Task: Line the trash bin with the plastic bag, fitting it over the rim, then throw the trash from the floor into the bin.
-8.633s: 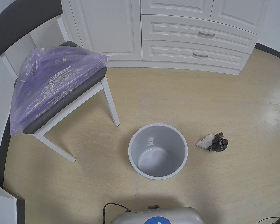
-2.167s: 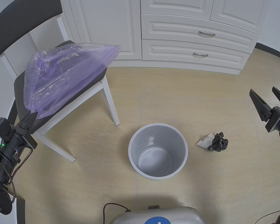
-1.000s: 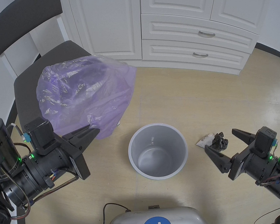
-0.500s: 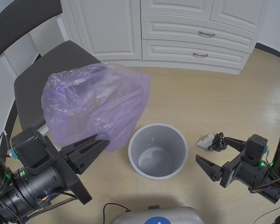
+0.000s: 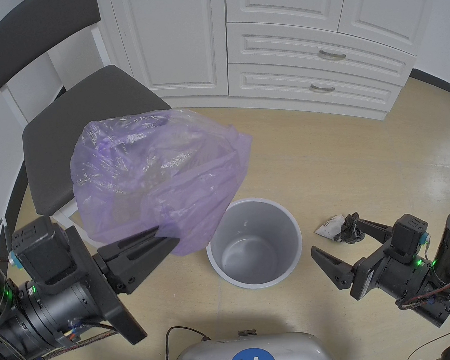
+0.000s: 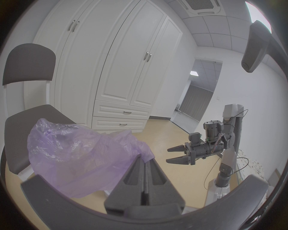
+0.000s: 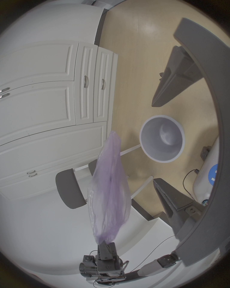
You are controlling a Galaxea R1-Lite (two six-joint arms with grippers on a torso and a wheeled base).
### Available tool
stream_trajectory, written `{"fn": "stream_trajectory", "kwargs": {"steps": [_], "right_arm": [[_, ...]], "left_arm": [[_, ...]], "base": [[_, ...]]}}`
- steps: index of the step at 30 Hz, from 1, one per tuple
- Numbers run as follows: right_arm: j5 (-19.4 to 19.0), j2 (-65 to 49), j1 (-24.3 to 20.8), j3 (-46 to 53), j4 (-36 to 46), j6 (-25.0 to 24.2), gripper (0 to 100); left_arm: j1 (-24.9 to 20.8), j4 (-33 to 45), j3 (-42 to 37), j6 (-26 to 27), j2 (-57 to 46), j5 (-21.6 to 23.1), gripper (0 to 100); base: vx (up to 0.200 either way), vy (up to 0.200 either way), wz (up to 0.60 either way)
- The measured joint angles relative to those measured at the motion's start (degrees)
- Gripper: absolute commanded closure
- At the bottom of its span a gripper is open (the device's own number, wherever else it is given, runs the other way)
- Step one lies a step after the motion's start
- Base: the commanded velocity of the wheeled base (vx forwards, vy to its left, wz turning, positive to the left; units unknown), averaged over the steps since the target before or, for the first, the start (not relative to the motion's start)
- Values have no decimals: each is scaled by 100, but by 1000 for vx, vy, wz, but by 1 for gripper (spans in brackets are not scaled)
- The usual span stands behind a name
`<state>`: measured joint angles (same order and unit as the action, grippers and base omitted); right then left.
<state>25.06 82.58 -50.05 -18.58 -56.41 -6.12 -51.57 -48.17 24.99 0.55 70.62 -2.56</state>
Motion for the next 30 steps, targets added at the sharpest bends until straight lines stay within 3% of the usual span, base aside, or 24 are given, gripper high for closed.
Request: {"fn": "stream_trajectory", "kwargs": {"steps": [13, 30], "right_arm": [[-5, 562, 193, 37, -205, -189, 0], [-490, 1152, 1423, -217, -950, -197, 0]], "left_arm": [[-289, 5, -61, 34, -307, -33, 100], [-363, 158, -115, 32, -417, 32, 100]], "base": [[0, 0, 0], [0, 0, 0]]}}
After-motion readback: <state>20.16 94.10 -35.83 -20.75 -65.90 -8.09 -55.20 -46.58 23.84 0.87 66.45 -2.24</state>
